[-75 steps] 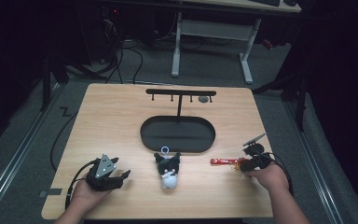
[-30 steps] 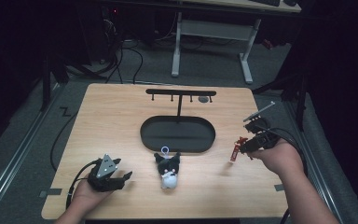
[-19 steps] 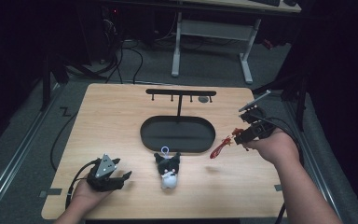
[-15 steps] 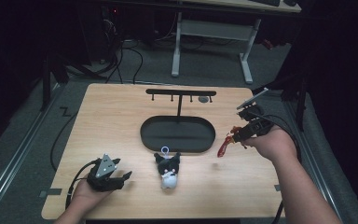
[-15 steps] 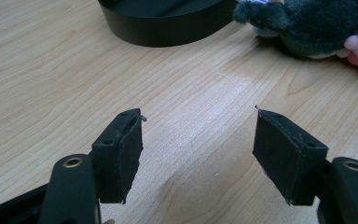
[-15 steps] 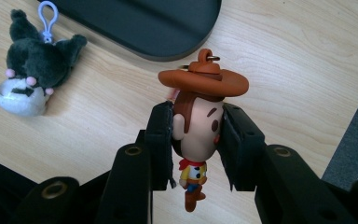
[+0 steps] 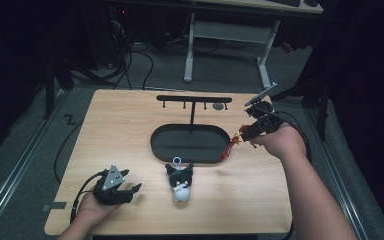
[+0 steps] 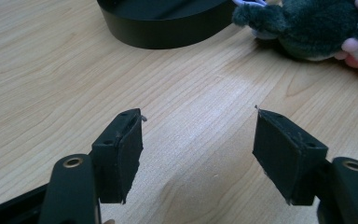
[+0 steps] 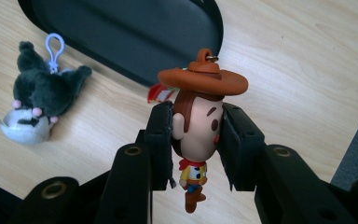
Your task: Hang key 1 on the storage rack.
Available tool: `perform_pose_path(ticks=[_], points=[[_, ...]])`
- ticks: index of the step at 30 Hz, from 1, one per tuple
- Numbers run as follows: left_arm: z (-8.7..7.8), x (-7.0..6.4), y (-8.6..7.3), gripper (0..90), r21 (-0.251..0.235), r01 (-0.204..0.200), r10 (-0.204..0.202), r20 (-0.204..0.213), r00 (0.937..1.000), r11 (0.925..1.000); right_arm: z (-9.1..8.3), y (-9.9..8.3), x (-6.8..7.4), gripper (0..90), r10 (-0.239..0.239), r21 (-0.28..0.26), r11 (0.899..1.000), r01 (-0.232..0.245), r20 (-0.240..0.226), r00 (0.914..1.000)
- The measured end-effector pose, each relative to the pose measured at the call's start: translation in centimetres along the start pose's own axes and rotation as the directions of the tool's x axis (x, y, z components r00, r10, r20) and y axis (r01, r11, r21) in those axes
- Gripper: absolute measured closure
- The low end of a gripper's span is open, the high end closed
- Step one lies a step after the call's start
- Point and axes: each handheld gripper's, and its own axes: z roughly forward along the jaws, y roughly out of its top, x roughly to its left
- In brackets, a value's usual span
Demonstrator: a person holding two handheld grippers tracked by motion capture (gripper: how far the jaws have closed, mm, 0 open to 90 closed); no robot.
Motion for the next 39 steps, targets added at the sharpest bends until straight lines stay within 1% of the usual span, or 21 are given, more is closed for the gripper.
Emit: perform_pose_path(ticks=[2,5,6,8,12,15,19,22,27,30,35,39], points=[[-0.1,0.1,0.0,33.1,0.001,0.001,-0.001,0.0,1.0,1.0,0.0,0.8,0.1,66.6,-0.002,-0.002,1.0,0.002,0.002,1.0],[-0.2,0.1,-0.1,33.2,0.002,0.003,-0.003,-0.002,1.0,1.0,0.2,1.5,-0.1,66.6,-0.005,-0.002,1.0,0.005,0.011,0.9999],[-0.2,0.1,-0.1,33.2,0.002,0.003,-0.003,-0.002,1.0,1.0,0.2,1.5,-0.1,66.6,-0.005,-0.002,1.0,0.005,0.011,0.9999],[-0.2,0.2,-0.2,33.2,0.003,0.005,-0.005,-0.003,1.0,1.0,0.4,2.1,-0.3,66.6,-0.003,-0.006,1.0,0.003,0.009,1.0],[-0.2,0.2,-0.2,33.2,-0.002,0.01,-0.01,-0.006,0.9999,1.0,0.5,2.7,-0.3,66.6,0.005,-0.004,1.0,-0.005,0.009,0.9999],[-0.2,0.2,-0.2,33.2,0.004,0.005,-0.005,-0.006,1.0,1.0,0.6,3.5,-0.3,66.6,0.002,-0.012,1.0,-0.002,0.008,1.0],[-0.2,0.2,-0.2,33.2,0.004,0.005,-0.005,-0.004,1.0,1.0,0.7,4.0,-0.3,66.6,-0.002,-0.018,1.0,0.003,0.004,1.0],[-0.1,0.2,-0.2,33.2,0.005,0.005,-0.005,-0.003,1.0,1.0,0.9,4.5,-0.3,66.6,0.006,-0.022,1.0,-0.006,0.003,1.0],[-0.2,0.2,-0.2,33.2,0.003,0.004,-0.004,-0.003,1.0,1.0,0.7,5.4,-0.4,66.6,0.009,-0.035,0.999,-0.008,0.005,1.0],[-0.2,0.3,-0.2,33.1,-0.002,0.007,-0.007,-0.001,1.0,1.0,0.5,6.2,-0.2,66.6,0.007,-0.061,0.998,-0.007,0.001,1.0],[-0.2,0.3,-0.2,33.0,-0.003,0.003,-0.003,0.001,1.0,1.0,0.7,6.9,0.0,66.6,0.004,-0.054,0.999,-0.004,0.008,1.0],[-0.3,0.4,-0.2,33.0,0.002,0.003,-0.003,0.002,1.0,1.0,0.9,7.7,0.4,66.6,0.0,-0.062,0.998,0.001,0.011,0.9999]])
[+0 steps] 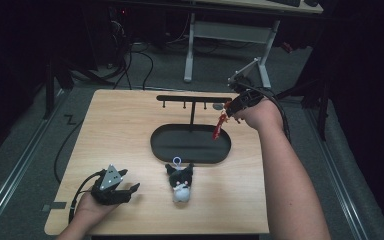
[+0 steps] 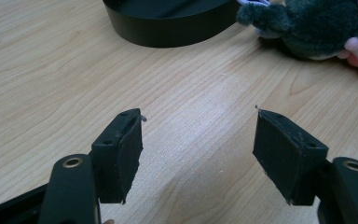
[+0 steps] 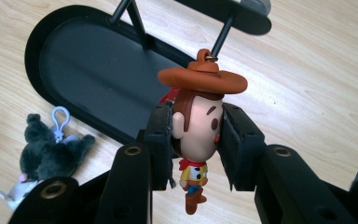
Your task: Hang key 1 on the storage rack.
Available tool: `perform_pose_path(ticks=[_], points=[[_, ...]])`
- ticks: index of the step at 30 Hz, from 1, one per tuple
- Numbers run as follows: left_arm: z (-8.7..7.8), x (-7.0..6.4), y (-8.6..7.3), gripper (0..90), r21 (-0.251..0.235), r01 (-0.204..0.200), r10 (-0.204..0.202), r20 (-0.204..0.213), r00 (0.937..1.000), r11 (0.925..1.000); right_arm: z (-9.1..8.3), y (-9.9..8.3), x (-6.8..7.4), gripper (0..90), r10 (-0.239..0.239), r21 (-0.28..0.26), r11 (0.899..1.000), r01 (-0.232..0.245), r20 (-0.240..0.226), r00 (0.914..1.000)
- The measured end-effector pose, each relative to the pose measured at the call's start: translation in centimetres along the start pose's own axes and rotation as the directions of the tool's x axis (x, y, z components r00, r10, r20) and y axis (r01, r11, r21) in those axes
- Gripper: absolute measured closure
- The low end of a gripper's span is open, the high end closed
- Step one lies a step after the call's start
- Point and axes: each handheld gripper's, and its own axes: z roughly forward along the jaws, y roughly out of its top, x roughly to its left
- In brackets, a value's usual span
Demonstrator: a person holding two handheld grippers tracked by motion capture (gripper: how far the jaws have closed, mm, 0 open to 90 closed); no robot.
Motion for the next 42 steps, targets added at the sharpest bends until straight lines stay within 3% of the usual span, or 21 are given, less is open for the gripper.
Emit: perform_pose_path(ticks=[10,16,26,36,42], points=[[0.1,0.0,-0.1,33.0,-0.002,0.005,-0.005,-0.002,1.0,1.0,0.4,0.9,-0.3,66.6,0.011,-0.006,1.0,-0.011,0.022,0.9997],[0.1,0.1,-0.1,33.0,0.004,0.004,-0.004,0.003,1.0,1.0,1.2,0.2,-1.3,66.5,0.048,-0.008,0.999,-0.048,0.028,0.9985],[0.2,-0.1,-0.1,33.0,0.003,0.002,-0.002,0.003,1.0,1.0,4.6,-2.9,-3.0,66.3,0.095,0.027,0.995,-0.096,0.02,0.9952],[0.3,-0.1,-0.1,33.0,0.013,-0.005,0.005,0.007,1.0,0.9999,8.4,-3.7,-2.4,65.7,0.106,0.023,0.994,-0.105,-0.023,0.9941],[0.2,0.0,-0.1,33.0,0.005,0.002,-0.002,0.005,1.0,1.0,9.5,-3.7,-2.2,50.7,0.122,0.019,0.992,-0.121,-0.026,0.9922]])
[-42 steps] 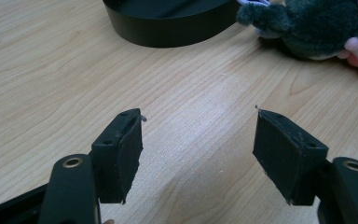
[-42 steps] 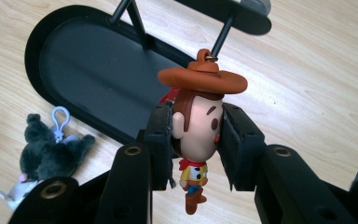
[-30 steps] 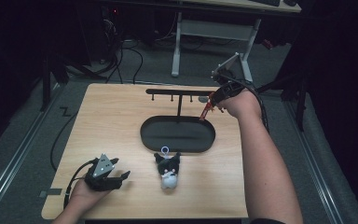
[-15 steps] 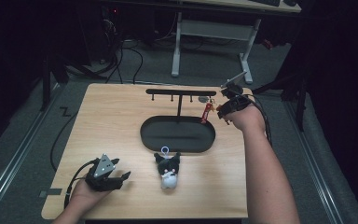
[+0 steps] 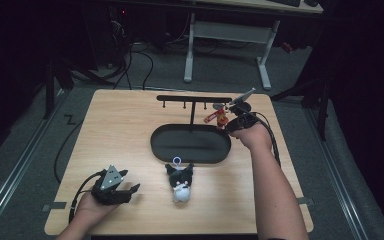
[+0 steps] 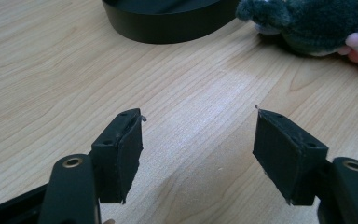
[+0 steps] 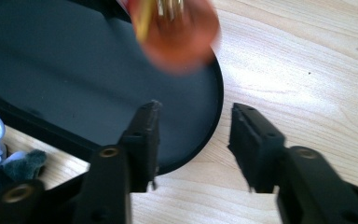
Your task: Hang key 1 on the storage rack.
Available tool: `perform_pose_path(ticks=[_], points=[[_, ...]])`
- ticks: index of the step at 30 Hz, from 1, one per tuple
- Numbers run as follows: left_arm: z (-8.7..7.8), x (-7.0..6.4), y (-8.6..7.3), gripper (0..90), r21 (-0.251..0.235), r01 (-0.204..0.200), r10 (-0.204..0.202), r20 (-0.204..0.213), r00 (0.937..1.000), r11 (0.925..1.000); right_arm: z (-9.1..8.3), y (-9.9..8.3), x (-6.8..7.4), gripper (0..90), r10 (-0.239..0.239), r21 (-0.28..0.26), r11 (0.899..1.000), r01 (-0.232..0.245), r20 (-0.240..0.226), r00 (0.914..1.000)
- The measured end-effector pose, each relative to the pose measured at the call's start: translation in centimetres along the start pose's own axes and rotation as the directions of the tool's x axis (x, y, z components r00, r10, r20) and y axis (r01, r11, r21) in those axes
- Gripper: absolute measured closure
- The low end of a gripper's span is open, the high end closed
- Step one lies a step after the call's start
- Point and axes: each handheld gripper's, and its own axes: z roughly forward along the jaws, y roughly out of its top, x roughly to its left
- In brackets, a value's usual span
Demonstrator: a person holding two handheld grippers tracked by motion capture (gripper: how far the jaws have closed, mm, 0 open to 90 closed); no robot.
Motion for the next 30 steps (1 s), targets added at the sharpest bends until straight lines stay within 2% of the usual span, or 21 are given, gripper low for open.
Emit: perform_pose_path(ticks=[3,6,9,10,12,13,14,18,19,21,22,24,25,28,29,30], points=[[0.1,-0.1,0.1,33.0,0.0,-0.001,0.001,0.0,1.0,1.0,-0.1,-0.4,0.1,46.0,-0.005,-0.009,1.0,0.005,0.013,0.9999],[0.2,-0.2,0.1,33.1,0.0,-0.006,0.006,0.005,1.0,1.0,-0.6,-1.4,0.1,43.7,-0.006,-0.046,0.999,0.007,0.011,0.9999],[0.4,-0.4,0.3,33.2,0.004,-0.009,0.009,0.012,0.9999,1.0,-1.0,-2.9,0.1,42.0,-0.011,-0.081,0.997,0.012,0.012,0.9999],[0.4,-0.5,0.3,33.3,0.002,-0.009,0.009,0.013,0.9999,1.0,-1.1,-4.2,0.3,40.9,-0.027,-0.103,0.994,0.029,0.021,0.9994],[0.5,-0.6,0.4,33.3,0.008,-0.014,0.014,0.017,0.9998,0.9999,-1.1,-4.7,0.3,40.4,-0.031,-0.111,0.993,0.033,0.025,0.9992],[0.5,-0.7,0.4,33.3,0.009,-0.009,0.009,0.024,0.9997,0.9999,-1.0,-5.5,0.4,40.5,-0.053,-0.111,0.992,0.059,0.06,0.9968],[0.6,-0.8,0.5,33.3,0.006,-0.003,0.003,0.034,0.9994,1.0,-0.8,-6.2,0.4,40.7,-0.057,-0.126,0.99,0.064,0.064,0.9963],[0.6,-1.1,0.7,33.2,0.0,0.0,0.0,0.043,0.9991,1.0,-0.2,-8.9,0.2,40.7,-0.037,-0.169,0.985,0.041,0.024,0.999],[0.6,-1.2,0.7,33.2,0.002,0.002,-0.002,0.045,0.999,1.0,0.0,-9.6,0.3,40.6,-0.034,-0.187,0.982,0.037,0.02,0.9992],[0.8,-1.4,0.8,33.5,0.006,0.005,-0.005,0.05,0.9988,1.0,0.3,-11.7,0.5,38.9,-0.067,-0.237,0.968,0.077,0.051,0.9965],[0.8,-1.4,0.8,33.7,0.006,0.005,-0.005,0.05,0.9988,1.0,0.3,-11.7,0.5,38.9,-0.067,-0.237,0.968,0.077,0.051,0.9965],[0.8,-1.5,0.9,33.7,0.008,0.008,-0.008,0.056,0.9984,0.9999,0.6,-13.3,0.8,37.3,-0.092,-0.257,0.96,0.111,0.086,0.9921],[0.9,-1.5,0.9,33.8,0.005,0.012,-0.012,0.059,0.9982,0.9999,0.8,-14.2,0.9,37.2,-0.091,-0.284,0.952,0.112,0.086,0.9922],[1.0,-1.7,1.1,34.2,-0.001,0.019,-0.019,0.067,0.9976,0.9998,1.8,-16.9,1.0,37.1,-0.065,-0.354,0.932,0.073,0.036,0.9973],[1.0,-1.8,1.1,34.3,-0.001,0.021,-0.021,0.071,0.9973,0.9998,2.2,-17.8,1.1,37.2,-0.069,-0.372,0.925,0.081,0.045,0.9966],[1.0,-1.9,1.2,34.5,-0.004,0.022,-0.022,0.073,0.9971,0.9997,2.7,-18.7,1.1,38.0,-0.075,-0.4,0.912,0.091,0.057,0.9956]])
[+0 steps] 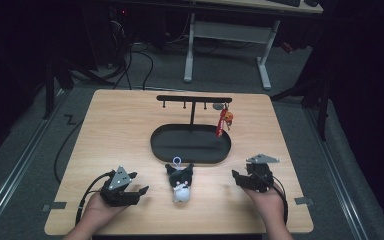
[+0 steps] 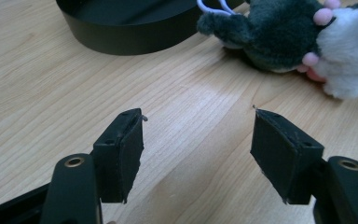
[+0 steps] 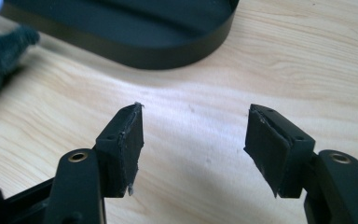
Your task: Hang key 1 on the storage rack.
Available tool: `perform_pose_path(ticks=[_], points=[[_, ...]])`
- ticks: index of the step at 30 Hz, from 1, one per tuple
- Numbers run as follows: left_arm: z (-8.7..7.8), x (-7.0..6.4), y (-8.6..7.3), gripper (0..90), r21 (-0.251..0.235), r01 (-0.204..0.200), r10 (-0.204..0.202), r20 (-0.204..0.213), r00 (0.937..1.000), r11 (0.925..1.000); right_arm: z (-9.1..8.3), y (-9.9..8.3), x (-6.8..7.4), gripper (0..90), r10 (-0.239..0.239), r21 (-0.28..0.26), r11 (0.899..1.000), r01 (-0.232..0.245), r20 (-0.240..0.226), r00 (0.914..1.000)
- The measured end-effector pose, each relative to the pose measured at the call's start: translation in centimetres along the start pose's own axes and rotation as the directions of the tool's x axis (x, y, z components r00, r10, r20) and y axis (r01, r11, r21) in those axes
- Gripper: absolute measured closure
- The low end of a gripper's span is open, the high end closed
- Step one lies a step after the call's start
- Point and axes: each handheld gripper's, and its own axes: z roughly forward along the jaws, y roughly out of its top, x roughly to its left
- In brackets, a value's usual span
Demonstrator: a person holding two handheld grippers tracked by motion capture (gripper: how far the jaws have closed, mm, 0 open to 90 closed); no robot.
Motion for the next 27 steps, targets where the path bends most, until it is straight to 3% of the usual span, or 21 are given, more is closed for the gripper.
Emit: perform_pose_path(ticks=[3,6,10,16,17,19,24,27], points=[[0.0,-0.2,0.1,34.8,-0.006,0.012,-0.012,0.013,0.9998,0.9999,0.0,-2.3,0.1,39.1,0.013,-0.058,0.998,-0.013,0.01,0.9999],[-0.1,-0.4,0.3,35.4,-0.027,0.044,-0.043,0.026,0.9987,0.9987,-0.6,-4.3,0.5,39.2,0.03,-0.148,0.989,-0.028,0.013,0.9995],[-0.1,-0.8,0.4,36.3,-0.036,0.052,-0.052,0.019,0.9985,0.998,-1.5,-5.0,1.2,38.6,-0.027,-0.156,0.987,0.029,0.014,0.9995],[0.0,-1.3,0.5,39.0,-0.04,0.097,-0.097,-0.002,0.9953,0.9945,-0.6,-5.4,0.7,38.2,-0.001,-0.121,0.993,-0.005,-0.051,0.9987],[0.0,-1.4,0.6,41.2,-0.041,0.108,-0.108,0.0,0.9942,0.9933,-0.5,-5.4,0.6,38.0,0.011,-0.121,0.992,-0.02,-0.08,0.9968],[0.3,-1.5,0.9,51.2,-0.035,0.138,-0.138,0.016,0.9903,0.9897,-0.6,-5.4,0.7,38.2,0.015,-0.117,0.993,-0.025,-0.079,0.9967],[1.7,-2.4,2.7,80.1,-0.03,0.119,-0.121,-0.078,0.9897,0.9925,-1.3,-5.2,0.6,38.6,0.016,-0.146,0.989,-0.027,-0.076,0.997],[3.5,-2.6,4.0,88.9,-0.003,0.134,-0.133,-0.088,0.9871,0.991,-1.4,-5.2,0.4,38.7,0.018,-0.152,0.988,-0.03,-0.084,0.9963]])
